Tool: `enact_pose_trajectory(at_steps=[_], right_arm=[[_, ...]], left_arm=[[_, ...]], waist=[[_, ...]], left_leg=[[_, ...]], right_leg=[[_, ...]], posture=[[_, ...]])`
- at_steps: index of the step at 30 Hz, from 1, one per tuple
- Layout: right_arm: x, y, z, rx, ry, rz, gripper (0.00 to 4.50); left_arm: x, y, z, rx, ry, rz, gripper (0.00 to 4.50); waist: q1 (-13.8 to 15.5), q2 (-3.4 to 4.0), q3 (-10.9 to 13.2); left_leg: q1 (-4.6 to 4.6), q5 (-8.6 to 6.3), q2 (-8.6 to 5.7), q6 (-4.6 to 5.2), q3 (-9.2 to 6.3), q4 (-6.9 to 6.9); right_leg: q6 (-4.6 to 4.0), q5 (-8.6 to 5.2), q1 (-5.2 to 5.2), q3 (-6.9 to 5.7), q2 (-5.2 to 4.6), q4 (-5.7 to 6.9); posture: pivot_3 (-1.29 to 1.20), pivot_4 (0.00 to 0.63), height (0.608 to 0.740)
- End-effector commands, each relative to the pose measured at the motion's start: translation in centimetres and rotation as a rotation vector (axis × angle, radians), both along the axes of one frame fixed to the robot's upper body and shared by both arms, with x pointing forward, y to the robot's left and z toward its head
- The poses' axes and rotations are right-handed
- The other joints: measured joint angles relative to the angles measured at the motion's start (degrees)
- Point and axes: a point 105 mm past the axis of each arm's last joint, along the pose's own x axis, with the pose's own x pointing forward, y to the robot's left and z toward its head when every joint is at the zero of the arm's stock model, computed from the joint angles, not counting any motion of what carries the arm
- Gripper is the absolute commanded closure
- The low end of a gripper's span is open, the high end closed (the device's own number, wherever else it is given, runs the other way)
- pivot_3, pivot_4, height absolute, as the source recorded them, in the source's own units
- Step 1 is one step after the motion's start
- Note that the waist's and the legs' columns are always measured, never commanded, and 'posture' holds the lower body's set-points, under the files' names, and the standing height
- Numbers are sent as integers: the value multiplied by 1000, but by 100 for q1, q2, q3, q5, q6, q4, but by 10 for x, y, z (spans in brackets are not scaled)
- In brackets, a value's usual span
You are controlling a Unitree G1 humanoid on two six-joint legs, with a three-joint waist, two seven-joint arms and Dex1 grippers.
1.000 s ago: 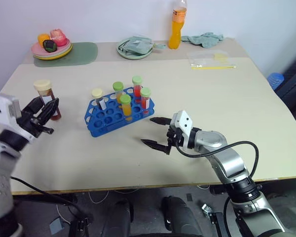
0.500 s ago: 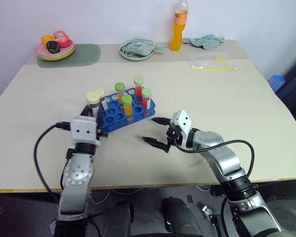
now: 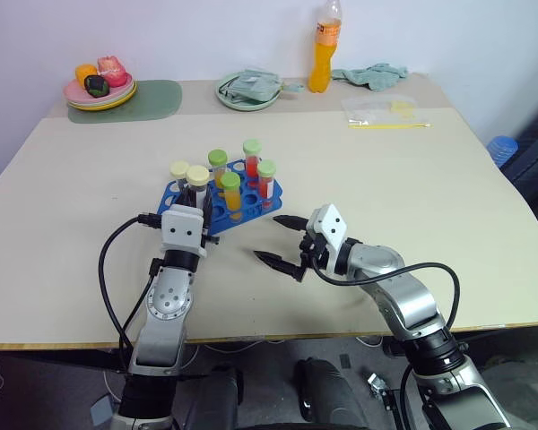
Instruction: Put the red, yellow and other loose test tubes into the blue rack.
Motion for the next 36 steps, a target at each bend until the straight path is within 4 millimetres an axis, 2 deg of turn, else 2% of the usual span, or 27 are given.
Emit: enact_pose_trajectory(at_steps=[1, 8, 14, 17, 20, 22, 27, 29, 33, 36], right_arm=[[-3, 4, 11, 25, -39, 11, 0], [-2, 8, 11, 29, -42, 22, 0], [-2, 9, 11, 24, -51, 29, 0], [-2, 8, 13, 29, -56, 27, 0], [-1, 1, 24, 47, -72, 30, 0], [-2, -6, 30, 41, -78, 42, 0], [-6, -45, 37, -79, -65, 86, 0], [-3, -64, 38, -129, -68, 65, 0], [15, -113, 43, -162, -58, -99, 0], [23, -142, 44, -184, -55, -192, 0]], left_arm=[[-1, 1, 6, 5, -21, 3, 2805], [5, -5, 2, -47, 3, -29, 2805], [8, -2, -4, -158, 40, -23, 2805], [5, 0, -1, -167, 22, -21, 1960], [-6, 7, 13, -180, -27, -39, 508], [-13, 12, 19, -187, -35, -45, 508], [-47, 45, 45, -153, -32, -104, 508], [-57, 55, 50, -112, 1, -121, 508], [-84, 98, 26, 1, 213, -96, 508], [-100, 112, 8, 64, 342, -100, 508]], waist=[[0, 0, 0], [0, 0, 0], [10, 0, 0], [5, 0, 0], [-8, 0, 0], [-9, 1, 1], [-13, 2, 2], [-10, 1, 3], [-35, 3, 4], [-24, 1, 8]], left_leg=[[1, 0, 0, 0, 0, 0], [6, 0, 0, 0, 0, -2], [8, 0, 0, 0, -1, -1], [9, 0, 0, 0, -1, -2], [9, 0, 0, 0, -1, -2], [11, 0, 0, 0, -1, -6], [17, -1, 2, 1, -1, -12], [22, -1, 2, 1, -1, -14], [36, -3, 4, 5, 9, -18], [36, -5, 6, 8, 14, -19]], right_leg=[[0, 0, 1, 0, 0, 0], [0, 0, 5, 0, 0, -1], [0, 0, 11, -1, -1, -6], [1, 0, 11, -2, 0, -6], [1, -1, 11, -2, 0, -6], [0, -1, 11, -1, 0, -6], [-1, -3, 16, -1, 0, -10], [-2, -3, 20, -1, 0, -11], [-6, -8, 30, 2, 1, -15], [-24, -20, 29, 3, 0, -18]], posture=[[0, 150, 740], [0, 150, 740], [0, 150, 740], [0, 150, 740], [0, 150, 740], [0, 150, 740], [0, 150, 740], [0, 150, 740], [0, 150, 740], [0, 150, 740]])
